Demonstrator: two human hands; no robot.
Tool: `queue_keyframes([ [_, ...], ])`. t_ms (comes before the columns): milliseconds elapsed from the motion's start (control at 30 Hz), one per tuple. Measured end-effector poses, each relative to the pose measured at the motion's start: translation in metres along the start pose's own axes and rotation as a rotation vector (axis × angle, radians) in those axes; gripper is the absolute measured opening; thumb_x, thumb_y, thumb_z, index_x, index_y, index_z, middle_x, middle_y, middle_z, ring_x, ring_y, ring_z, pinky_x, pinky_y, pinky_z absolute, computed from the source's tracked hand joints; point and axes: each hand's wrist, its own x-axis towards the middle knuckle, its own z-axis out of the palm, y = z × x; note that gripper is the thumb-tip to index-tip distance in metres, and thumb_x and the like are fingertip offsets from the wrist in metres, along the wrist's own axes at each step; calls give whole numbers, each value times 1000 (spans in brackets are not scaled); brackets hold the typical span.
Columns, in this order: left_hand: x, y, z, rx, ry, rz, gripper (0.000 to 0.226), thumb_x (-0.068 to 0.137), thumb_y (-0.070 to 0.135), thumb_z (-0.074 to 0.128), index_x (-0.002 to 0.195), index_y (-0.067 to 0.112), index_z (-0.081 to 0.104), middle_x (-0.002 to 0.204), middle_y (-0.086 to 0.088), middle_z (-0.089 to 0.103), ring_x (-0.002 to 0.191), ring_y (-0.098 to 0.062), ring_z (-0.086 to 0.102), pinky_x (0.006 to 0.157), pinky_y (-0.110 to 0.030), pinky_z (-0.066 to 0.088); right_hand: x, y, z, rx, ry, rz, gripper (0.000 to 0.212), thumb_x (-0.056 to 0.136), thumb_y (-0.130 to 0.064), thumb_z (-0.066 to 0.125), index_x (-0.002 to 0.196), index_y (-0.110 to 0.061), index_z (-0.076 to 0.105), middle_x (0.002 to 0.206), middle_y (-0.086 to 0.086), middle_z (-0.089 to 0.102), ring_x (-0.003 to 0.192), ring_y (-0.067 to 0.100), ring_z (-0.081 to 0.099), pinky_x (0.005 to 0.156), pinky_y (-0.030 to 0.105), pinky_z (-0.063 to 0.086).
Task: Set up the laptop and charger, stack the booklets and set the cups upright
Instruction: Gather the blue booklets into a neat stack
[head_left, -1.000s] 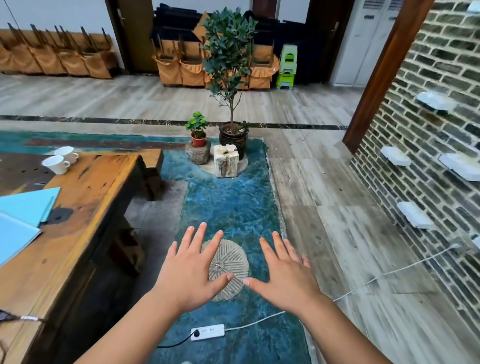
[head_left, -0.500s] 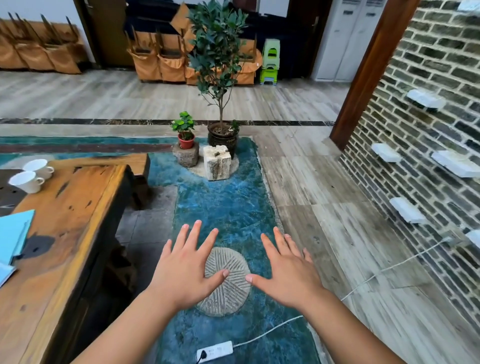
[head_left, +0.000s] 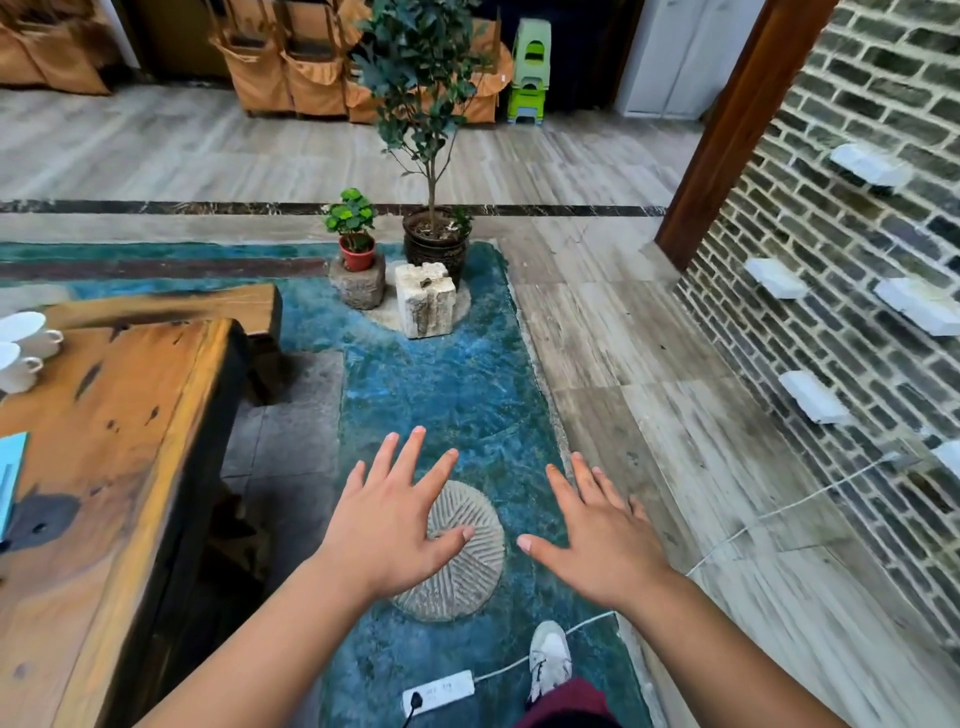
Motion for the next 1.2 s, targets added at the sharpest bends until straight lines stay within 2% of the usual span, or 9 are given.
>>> queue_keyframes([
  [267,81,-7,3,28,6,-50,91,76,85,19,154,41,3,166,-6,-8,152,-31,-5,118,-56,15,87,15,-14,6,-35,-66,94,79,-84,29,154,-38,-4,164,-6,-19,152,20,-6,118,55,11],
  [500,193,-3,7,49,-1,-153,92,75,85,17,154,41,0,166,-4,-10,151,-30,-8,117,-56,13,205,59,-40,-1,-80,-152,93,81,-81,32,155,-37,-4,164,-5,-19,152,21,-7,118,55,8],
  [767,307,26,-3,54,9,-186,91,76,83,19,154,40,1,166,-5,-9,152,-30,-6,117,-57,12,305,109,-86,-16,-101,-222,92,81,-81,32,155,-37,-2,164,-6,-18,152,20,-6,118,55,7],
  [1000,351,26,-10,79,10,-228,91,76,83,19,154,38,2,166,-7,-5,151,-32,-6,117,-57,12,356,119,-110,-5,-75,-229,93,80,-82,30,155,-37,0,165,-5,-16,152,21,-4,118,56,7],
  [1200,361,4,-12,66,15,-284,92,77,83,18,155,37,2,166,-9,-4,151,-32,-6,117,-56,13,385,100,-116,-23,-92,-277,92,81,-81,30,155,-37,-1,165,-4,-16,152,22,-4,118,56,7],
])
